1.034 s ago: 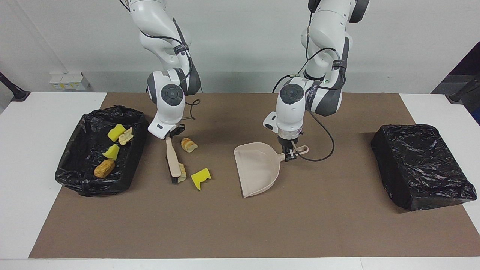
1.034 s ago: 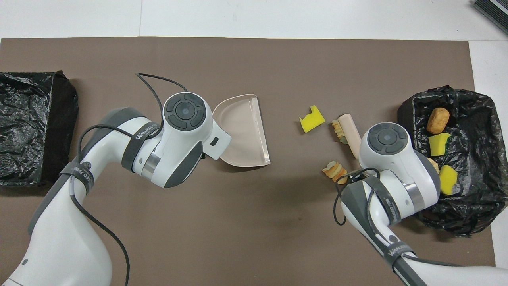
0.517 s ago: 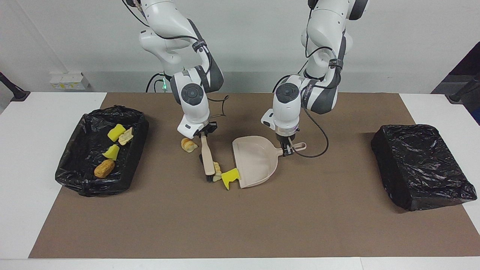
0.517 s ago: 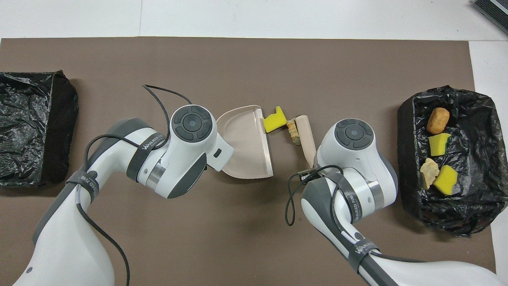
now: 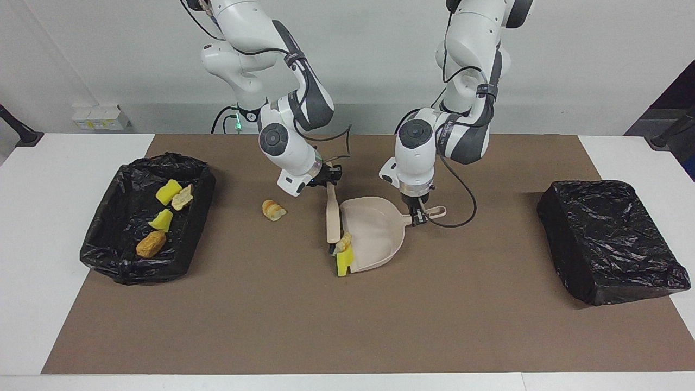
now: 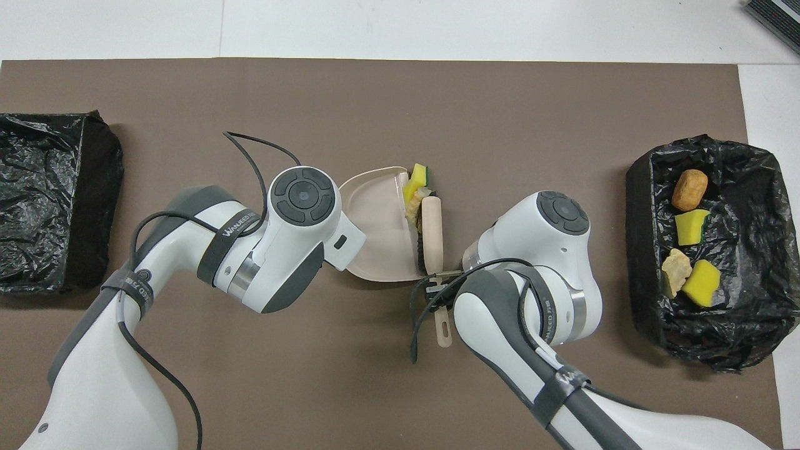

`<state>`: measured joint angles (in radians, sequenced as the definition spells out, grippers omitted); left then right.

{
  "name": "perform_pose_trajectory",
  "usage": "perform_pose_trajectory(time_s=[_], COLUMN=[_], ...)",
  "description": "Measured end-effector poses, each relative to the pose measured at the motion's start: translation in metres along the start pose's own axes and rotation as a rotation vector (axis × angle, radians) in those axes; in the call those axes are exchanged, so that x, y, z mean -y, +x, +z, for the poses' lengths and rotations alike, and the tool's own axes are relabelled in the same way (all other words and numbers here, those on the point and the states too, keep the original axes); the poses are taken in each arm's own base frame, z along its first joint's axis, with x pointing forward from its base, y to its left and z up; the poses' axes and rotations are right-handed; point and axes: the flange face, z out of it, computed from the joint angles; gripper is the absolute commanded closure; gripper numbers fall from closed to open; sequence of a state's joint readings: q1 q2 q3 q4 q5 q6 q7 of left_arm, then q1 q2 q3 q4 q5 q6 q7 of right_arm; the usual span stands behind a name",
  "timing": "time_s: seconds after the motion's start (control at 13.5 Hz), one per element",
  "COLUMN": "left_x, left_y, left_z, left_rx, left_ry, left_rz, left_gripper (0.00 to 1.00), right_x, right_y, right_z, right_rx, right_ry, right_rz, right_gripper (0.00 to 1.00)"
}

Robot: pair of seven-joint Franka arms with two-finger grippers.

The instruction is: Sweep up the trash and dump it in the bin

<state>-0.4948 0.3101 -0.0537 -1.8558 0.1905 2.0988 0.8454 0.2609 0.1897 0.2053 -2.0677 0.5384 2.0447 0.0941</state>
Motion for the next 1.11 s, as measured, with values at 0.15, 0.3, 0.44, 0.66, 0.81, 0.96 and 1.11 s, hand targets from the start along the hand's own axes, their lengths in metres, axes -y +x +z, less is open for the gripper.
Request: perform_pose_trajectory(time_s=[0.15, 0.3, 0.44, 0.66, 0.81, 0.96, 1.11], left_x=[0.0, 0.0, -0.001, -0.002, -0.003, -0.009, -0.018], left_y=[0.0, 0.0, -0.001, -0.001, -0.001, 0.004, 0.013], left_z=[0.0, 0.0, 0.001, 0.001, 0.0, -0.001, -0.003], left_rx=[0.001, 0.001, 0.002, 0.003, 0.004, 0.011, 0.02], left_ry=[0.0, 0.0, -0.001, -0.002, -0.003, -0.009, -0.014], left_rz=[-0.003, -0.056, -0.077, -0.087, -0.088, -0.077, -0.065], left_gripper=[1.0, 1.0, 1.0, 1.0, 1.0, 1.0, 1.0], right_x=[0.029, 0.051, 0.06, 0.026, -0.006, -0.049, -0.111], right_y=[-0.011, -0.031, -0.057, -0.07, -0.074, -0.082, -0.096], right_z=[-0.01, -0.04, -0.071, -0.089, -0.086, -0.084, -0.09], right_rx=[-0.006, -0.007, 0.009, 0.016, 0.044, 0.055, 0.081], right_ry=[0.09, 0.14, 0.127, -0.151, -0.375, -0.527, -0.576], right_rz=[0.0, -0.008, -0.025, -0.02, 0.016, 0.061, 0.119], right_gripper=[1.0, 1.0, 1.0, 1.0, 1.0, 1.0, 1.0])
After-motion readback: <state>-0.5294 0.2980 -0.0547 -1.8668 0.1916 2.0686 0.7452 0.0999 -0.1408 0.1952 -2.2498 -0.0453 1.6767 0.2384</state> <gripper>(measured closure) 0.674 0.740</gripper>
